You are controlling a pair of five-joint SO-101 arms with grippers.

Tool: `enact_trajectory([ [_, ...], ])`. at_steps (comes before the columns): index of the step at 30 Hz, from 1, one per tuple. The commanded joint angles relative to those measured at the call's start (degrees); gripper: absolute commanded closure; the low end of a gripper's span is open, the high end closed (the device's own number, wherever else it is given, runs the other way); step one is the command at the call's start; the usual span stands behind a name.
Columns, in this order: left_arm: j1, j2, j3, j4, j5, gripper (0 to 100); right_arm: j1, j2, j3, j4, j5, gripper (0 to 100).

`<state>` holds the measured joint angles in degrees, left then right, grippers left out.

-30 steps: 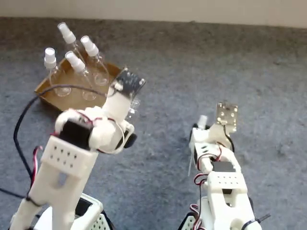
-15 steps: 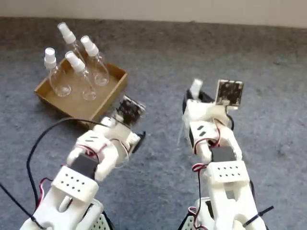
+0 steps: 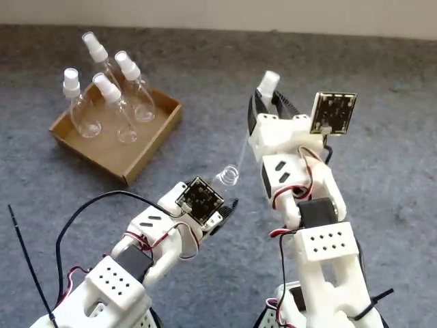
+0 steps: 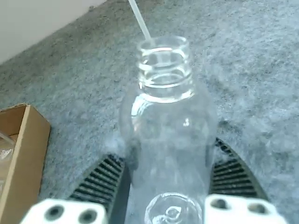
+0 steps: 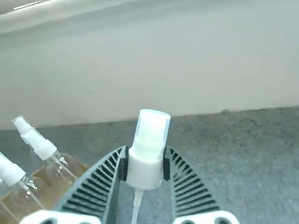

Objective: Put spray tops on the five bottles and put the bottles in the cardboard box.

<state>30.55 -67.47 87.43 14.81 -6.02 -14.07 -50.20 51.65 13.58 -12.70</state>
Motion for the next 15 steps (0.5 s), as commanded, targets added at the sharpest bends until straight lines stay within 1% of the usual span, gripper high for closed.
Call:
enact_trajectory([
  [1, 0.7, -1.6, 1.9, -1.8, -0.1, 93, -0.4, -0.9, -7.7, -0.9, 0.5, 98.5],
  [5, 0.3, -1.5, 3.4, -1.8, -0.1, 93, -0.6, -0.9, -13.1, 5.9, 0.5, 98.5],
  [9, -4.4, -1.3, 2.9, -1.8, 0.0, 93, -0.7, -0.9, -18.2, 13.0, 0.4, 98.5],
  [11, -5.1, -1.3, 2.9, -1.8, 0.0, 93, -0.7, -0.9, -19.1, 13.5, 0.4, 98.5],
  [15, -4.4, -1.3, 2.3, -1.8, 0.0, 93, -0.7, -0.9, -19.1, 13.5, 0.2, 98.5],
])
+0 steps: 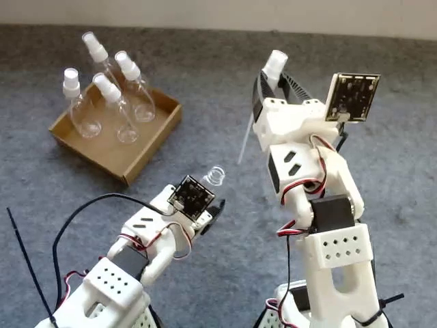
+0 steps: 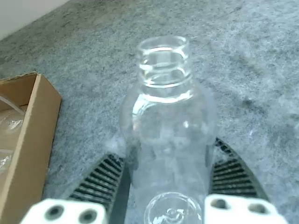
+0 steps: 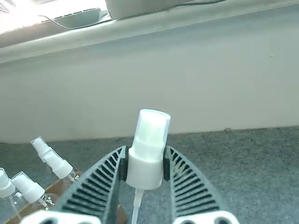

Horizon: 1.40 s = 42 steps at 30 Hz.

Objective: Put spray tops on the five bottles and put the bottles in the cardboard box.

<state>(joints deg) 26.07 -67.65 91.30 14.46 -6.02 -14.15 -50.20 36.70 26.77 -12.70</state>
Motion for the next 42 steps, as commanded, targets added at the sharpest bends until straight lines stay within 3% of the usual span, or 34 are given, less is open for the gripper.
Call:
enact_trajectory([
  [1, 0.1, -1.0, -2.1, -1.5, 0.0, 93, -0.6, -0.9, -4.2, 0.3, 0.2, 98.5],
  [11, 0.1, -1.1, -3.4, -1.5, 0.3, 93, -6.4, -0.9, -4.0, 0.4, 0.2, 98.6],
  [16, 0.1, -1.5, -4.1, -1.5, 7.2, 93, -6.7, -0.9, -0.8, 0.1, 0.2, 98.6],
  [42, 0.2, -1.5, -4.6, -1.2, 7.6, 93, -9.0, -0.9, 0.8, -1.7, 0.2, 98.8],
])
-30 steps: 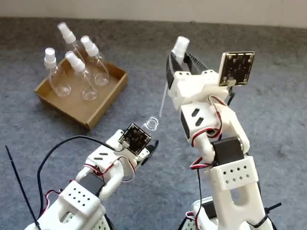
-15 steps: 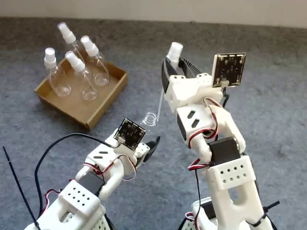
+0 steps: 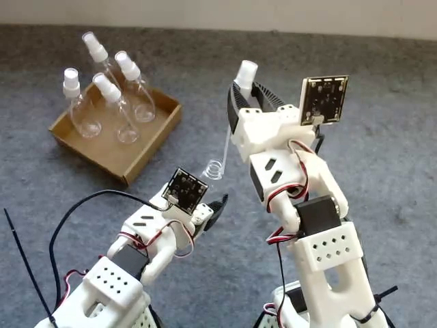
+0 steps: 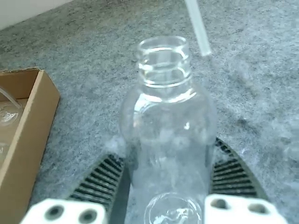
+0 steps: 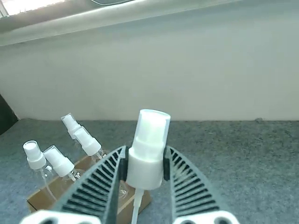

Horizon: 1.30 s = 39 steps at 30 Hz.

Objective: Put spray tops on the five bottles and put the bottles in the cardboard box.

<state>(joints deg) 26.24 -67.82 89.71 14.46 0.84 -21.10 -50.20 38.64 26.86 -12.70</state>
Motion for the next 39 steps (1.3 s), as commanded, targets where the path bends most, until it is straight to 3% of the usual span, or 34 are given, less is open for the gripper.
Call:
enact_trajectory([
  [1, 0.0, -1.3, -3.0, -1.2, 0.7, 93, -2.5, -0.9, -1.1, -3.3, 0.3, 98.8],
  [14, 0.0, -1.4, -2.5, -1.6, 0.7, 93, -2.6, -0.9, 2.8, -5.9, 0.5, 98.8],
  [20, -0.6, -1.4, -2.1, -7.3, 0.8, 93, -2.6, -0.9, 7.3, -6.1, 0.5, 98.8],
  [39, -0.6, -1.4, -1.9, -7.4, 0.8, 93, -0.2, -1.0, 9.8, -4.1, 0.6, 98.7],
])
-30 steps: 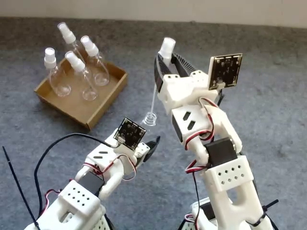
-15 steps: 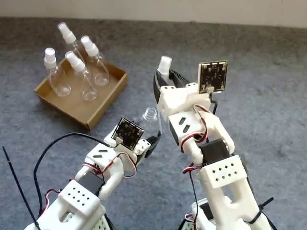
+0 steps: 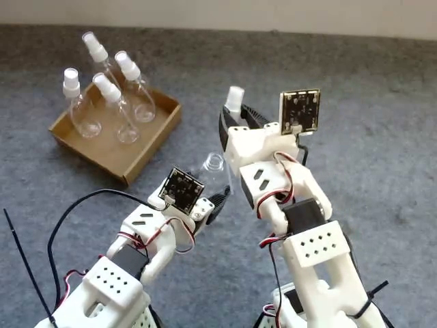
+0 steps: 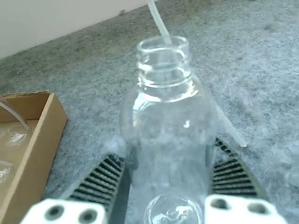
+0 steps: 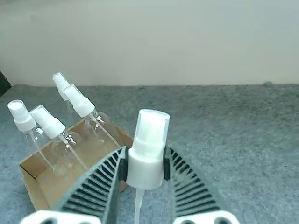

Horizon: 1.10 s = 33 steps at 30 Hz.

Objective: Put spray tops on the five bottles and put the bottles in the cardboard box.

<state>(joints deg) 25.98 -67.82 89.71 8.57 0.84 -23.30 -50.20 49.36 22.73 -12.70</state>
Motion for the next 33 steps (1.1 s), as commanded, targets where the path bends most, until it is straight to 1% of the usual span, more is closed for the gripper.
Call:
enact_trajectory([
  [1, -0.1, -1.4, -1.8, -1.5, 0.8, 93, 2.4, -1.0, -1.1, 0.0, 0.6, 98.7],
  [5, 0.1, -1.4, -1.7, -1.4, 0.8, 93, 2.8, -1.0, -1.8, 0.0, 0.6, 98.7],
  [18, 0.2, -1.4, 1.6, -1.5, 0.8, 93, 2.4, -0.9, -15.1, 0.0, 0.2, 98.7],
  [23, 0.3, -1.5, 1.3, -1.6, 0.8, 93, 0.9, -0.3, -15.3, -0.1, 0.2, 98.7],
  [26, 0.3, -1.5, 1.3, -1.6, 0.8, 93, 1.0, -0.3, -15.1, -5.5, 0.3, 98.7],
  [29, 2.1, -1.5, 1.3, -1.6, 0.8, 93, 0.9, -0.3, -14.8, -10.0, 0.3, 98.7],
  [33, 2.9, -1.5, 1.3, -1.6, 0.7, 93, 0.8, -0.5, -14.8, -6.7, 0.2, 98.7],
])
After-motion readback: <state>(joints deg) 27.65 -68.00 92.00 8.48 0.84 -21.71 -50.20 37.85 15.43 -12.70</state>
